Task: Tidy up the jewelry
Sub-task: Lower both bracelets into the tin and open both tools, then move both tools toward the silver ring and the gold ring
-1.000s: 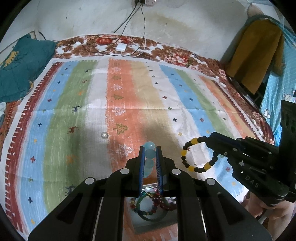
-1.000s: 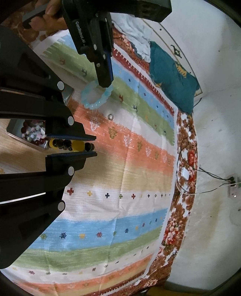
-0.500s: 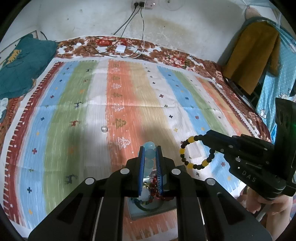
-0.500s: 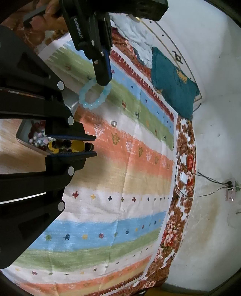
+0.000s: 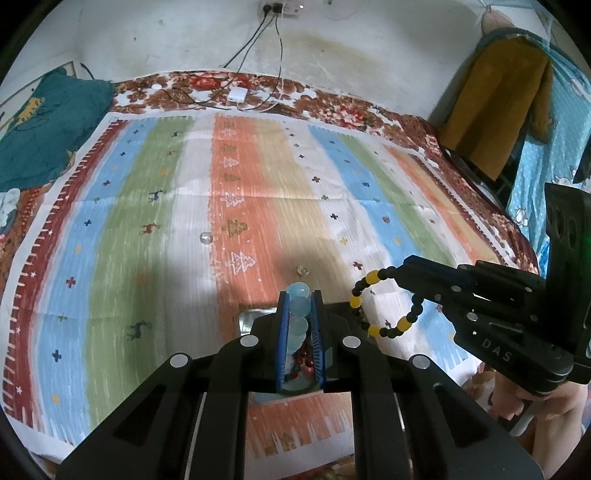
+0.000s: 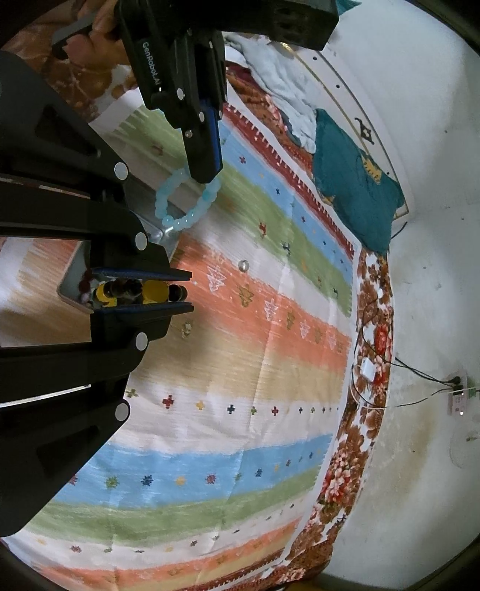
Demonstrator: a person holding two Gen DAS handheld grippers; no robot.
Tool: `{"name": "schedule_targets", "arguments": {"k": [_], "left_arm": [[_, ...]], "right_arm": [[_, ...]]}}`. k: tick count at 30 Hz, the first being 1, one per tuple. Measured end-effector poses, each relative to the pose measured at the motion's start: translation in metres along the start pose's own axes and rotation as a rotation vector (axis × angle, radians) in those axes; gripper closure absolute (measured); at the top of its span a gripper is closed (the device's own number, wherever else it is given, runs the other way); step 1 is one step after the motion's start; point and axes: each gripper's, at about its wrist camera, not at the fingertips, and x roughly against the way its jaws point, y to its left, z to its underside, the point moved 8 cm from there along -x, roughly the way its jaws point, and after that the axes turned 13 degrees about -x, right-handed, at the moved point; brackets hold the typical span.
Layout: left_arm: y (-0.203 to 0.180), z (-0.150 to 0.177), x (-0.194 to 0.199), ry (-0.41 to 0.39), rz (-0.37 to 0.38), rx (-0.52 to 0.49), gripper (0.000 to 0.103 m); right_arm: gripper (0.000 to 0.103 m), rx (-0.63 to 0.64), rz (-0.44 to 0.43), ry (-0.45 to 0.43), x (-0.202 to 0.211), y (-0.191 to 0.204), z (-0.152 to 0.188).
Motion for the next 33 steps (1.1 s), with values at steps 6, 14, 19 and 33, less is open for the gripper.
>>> {"name": "schedule_targets", "arguments": {"k": [6,14,19,33], "left_arm": [[-0.007,0.010,-0.005,0.035,0.015,0.008,0.091],[0.018,0.012,-0.007,0.043,-0.061,0.064,0.049],[0.036,0.011,-0.009,0.048,-0.114,0.089,0.032],[0.068,0.003,-0.044,0.090,-0.191,0.137,0.006]], "right_arm": [[0.091,0.003,-0.029,0.015,0.004,0.005,0.010],[0.048,-0.011,0.015,0.029,-0.006,-0.003,0.014],[0.041,0.005,0.053,0.048,-0.017,-0.008,0.017],[0.014,-0.101,0.050,0.115,-0.046,-0.032,0.009]]}}
